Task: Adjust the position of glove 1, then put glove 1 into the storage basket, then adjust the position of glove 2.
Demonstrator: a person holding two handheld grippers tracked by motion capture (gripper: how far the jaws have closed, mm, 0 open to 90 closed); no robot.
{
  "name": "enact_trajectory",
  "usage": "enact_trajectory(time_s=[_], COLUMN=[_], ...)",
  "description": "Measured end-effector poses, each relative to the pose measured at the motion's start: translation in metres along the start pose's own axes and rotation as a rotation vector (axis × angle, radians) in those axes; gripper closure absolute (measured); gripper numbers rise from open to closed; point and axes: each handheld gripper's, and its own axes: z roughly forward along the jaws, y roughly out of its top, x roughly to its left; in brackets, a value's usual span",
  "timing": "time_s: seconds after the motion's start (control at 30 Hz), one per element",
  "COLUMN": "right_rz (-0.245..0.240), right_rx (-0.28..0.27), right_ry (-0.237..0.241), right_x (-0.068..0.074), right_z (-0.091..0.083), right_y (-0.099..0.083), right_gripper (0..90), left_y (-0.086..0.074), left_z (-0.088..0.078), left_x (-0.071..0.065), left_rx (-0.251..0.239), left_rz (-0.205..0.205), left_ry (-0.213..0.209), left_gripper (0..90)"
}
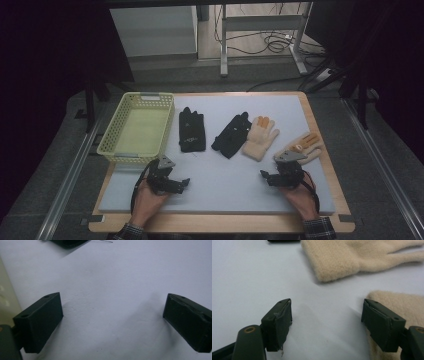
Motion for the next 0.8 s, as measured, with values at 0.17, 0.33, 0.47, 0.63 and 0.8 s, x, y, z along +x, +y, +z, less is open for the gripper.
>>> enact_trajectory(time_s=[0.17, 0.33, 0.47, 0.63, 0.8], right_rz=[0.02, 0.02, 0.021, 0.033, 0.037], right_rx=[0.003, 0.005, 0.009, 0.017, 0.018], right_ry=[0.018, 0.022, 0.024, 0.011, 0.009], right_x=[-0.0026, -0.0028, -0.0026, -0.0006, -0.0004], right_z=[0.0009, 0.0012, 0.0012, 0.0008, 0.001], right_y=[-0.0004, -0.0005, -0.0004, 0.0002, 0.0008], right_gripper=[23.7, 22.6, 21.3, 21.3, 21.4], left_y=[-0.0003, -0.0003, -0.0004, -0.0004, -0.0004], left_z=[0.0, 0.0001, 0.0001, 0.0, 0.0], left_x=[0.0, 0.0, -0.0001, 0.0, 0.0001], left_rx=[-0.002, -0.002, -0.001, 0.0, -0.001], left_rz=[-0.002, -0.003, -0.003, -0.004, -0.003], left_ry=[-0.001, -0.001, -0.002, -0.002, -0.001], left_gripper=[2.3, 2.3, 2.3, 2.3, 2.4])
